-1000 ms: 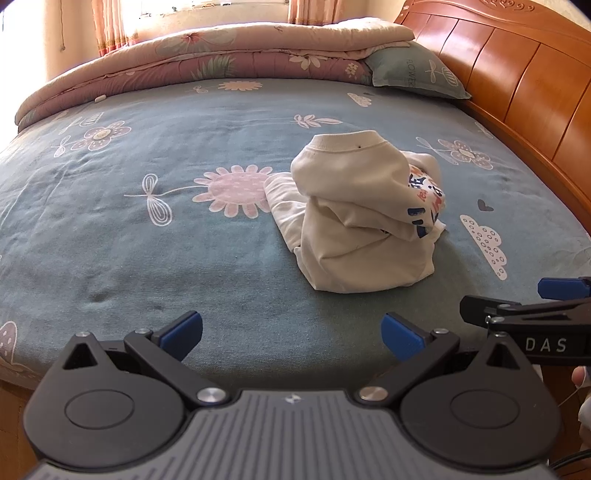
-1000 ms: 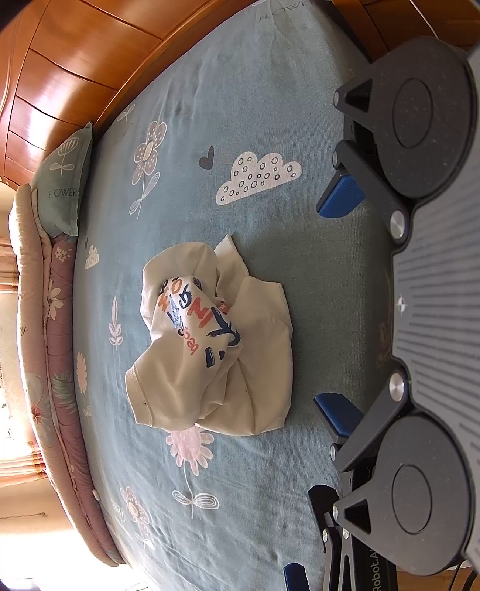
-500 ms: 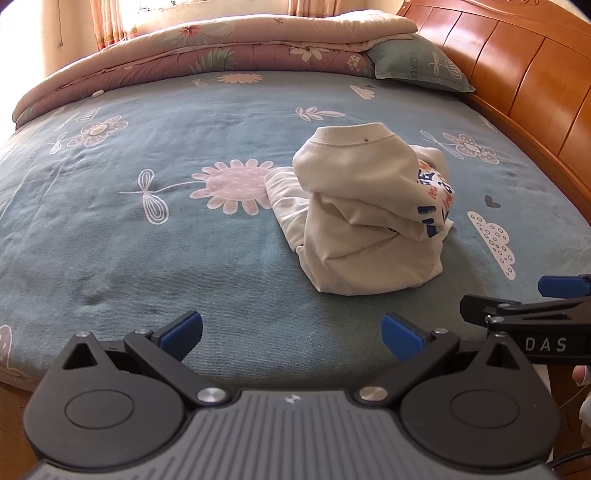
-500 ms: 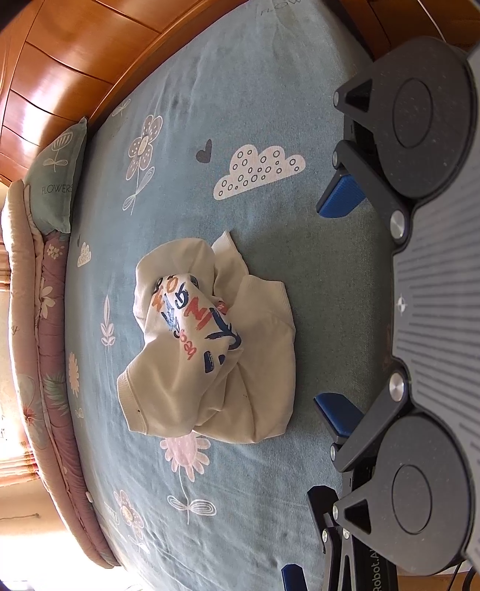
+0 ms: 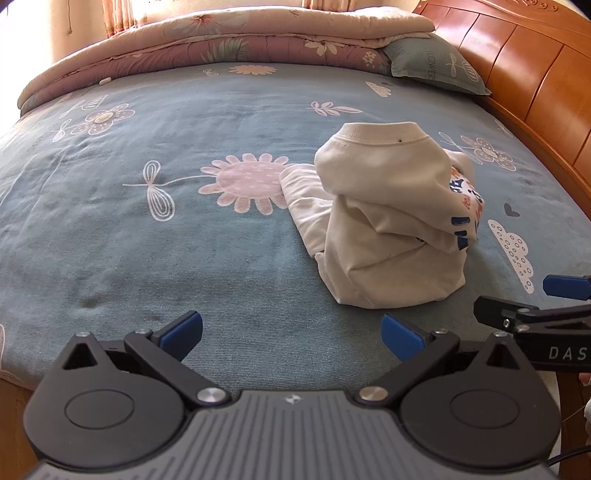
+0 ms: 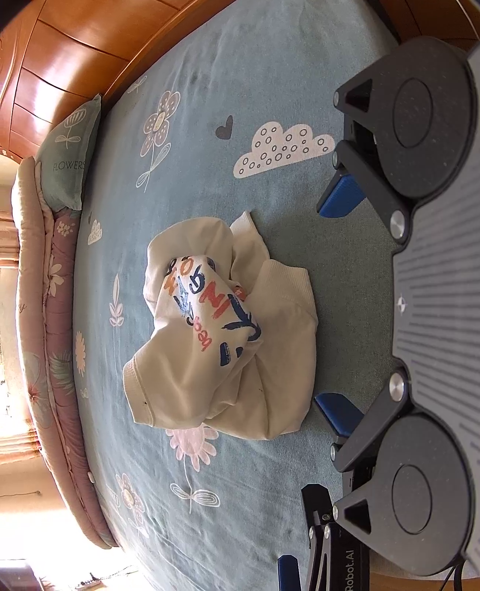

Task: Fold clothes
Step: 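Grasp the sweatshirt collar with the right gripper and lift it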

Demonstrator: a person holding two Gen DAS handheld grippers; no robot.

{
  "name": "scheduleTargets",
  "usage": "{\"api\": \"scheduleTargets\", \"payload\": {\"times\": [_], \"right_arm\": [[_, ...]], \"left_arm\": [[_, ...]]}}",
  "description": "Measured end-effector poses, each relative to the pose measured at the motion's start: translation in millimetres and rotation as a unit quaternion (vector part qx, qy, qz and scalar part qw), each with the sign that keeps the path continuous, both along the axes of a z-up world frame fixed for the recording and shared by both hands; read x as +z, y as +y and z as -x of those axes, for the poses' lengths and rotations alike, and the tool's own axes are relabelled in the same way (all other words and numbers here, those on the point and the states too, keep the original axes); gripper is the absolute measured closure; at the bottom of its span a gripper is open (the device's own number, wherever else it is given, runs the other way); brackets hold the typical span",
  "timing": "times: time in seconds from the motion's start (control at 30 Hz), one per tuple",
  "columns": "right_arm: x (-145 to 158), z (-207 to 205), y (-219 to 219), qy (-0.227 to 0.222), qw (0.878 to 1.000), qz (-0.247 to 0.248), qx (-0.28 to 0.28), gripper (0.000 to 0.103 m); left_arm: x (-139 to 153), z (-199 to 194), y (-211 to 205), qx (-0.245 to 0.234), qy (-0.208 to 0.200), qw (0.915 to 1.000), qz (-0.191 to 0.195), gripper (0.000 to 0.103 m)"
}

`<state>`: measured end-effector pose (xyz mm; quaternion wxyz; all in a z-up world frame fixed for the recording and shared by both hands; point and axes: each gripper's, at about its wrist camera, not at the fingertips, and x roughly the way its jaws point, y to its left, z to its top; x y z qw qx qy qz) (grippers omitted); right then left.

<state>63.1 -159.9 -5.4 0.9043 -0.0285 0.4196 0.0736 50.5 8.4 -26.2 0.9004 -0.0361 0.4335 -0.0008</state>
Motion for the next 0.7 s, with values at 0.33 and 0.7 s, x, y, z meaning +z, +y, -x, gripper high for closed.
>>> {"api": "scheduleTargets", "payload": {"times": [0.33,0.7], "right_arm": [[14,-41,11,-0.015,1.0,0.006,0.018,0.0],[8,-84,39,-0.017,0.998,0.033,0.04,0.0]], "left_arm": [[-4,-29,19,0.023,0.014,0.9996,0.003,0.0],[-2,-47,41,0.05,0.023,0.9985,0.003,0.0]]}}
